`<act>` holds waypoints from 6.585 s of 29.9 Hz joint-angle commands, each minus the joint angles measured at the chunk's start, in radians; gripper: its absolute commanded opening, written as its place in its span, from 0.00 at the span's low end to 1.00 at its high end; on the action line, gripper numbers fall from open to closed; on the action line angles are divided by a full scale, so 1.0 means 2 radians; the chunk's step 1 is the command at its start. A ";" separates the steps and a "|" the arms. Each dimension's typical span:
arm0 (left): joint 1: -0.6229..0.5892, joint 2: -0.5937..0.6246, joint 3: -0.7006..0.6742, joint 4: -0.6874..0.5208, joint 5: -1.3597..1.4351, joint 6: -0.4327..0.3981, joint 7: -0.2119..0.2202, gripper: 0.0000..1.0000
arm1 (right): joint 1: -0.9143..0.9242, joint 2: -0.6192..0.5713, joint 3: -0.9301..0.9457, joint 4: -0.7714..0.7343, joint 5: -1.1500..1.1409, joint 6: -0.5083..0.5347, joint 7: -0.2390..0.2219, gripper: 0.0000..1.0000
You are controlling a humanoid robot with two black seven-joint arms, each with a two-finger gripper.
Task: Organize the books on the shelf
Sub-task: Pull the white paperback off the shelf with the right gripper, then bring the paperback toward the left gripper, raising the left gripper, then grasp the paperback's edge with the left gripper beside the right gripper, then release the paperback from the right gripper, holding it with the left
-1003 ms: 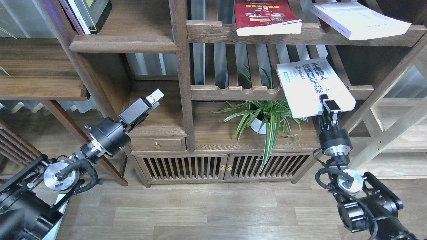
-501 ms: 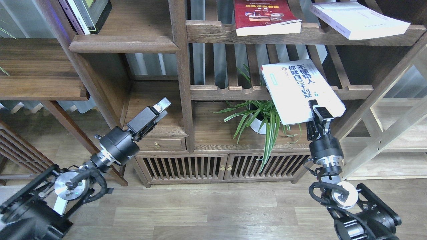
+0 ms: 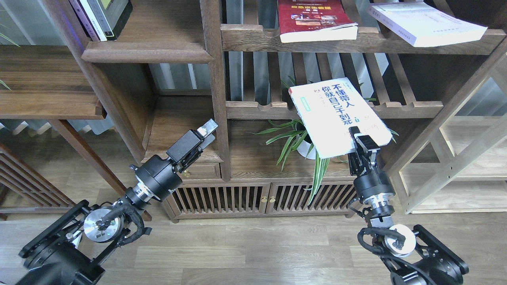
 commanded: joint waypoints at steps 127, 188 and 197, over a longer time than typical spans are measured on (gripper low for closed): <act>-0.064 -0.084 0.053 0.133 -0.042 0.000 0.009 0.64 | -0.032 0.081 -0.143 0.085 -0.086 0.000 0.000 0.05; -0.051 0.030 0.072 0.090 -0.039 0.000 0.008 0.00 | -0.031 0.053 -0.067 0.071 -0.084 0.000 0.002 0.68; -0.024 0.100 0.069 -0.003 -0.021 0.000 0.009 0.00 | -0.029 0.052 -0.050 0.029 -0.081 0.000 0.003 0.69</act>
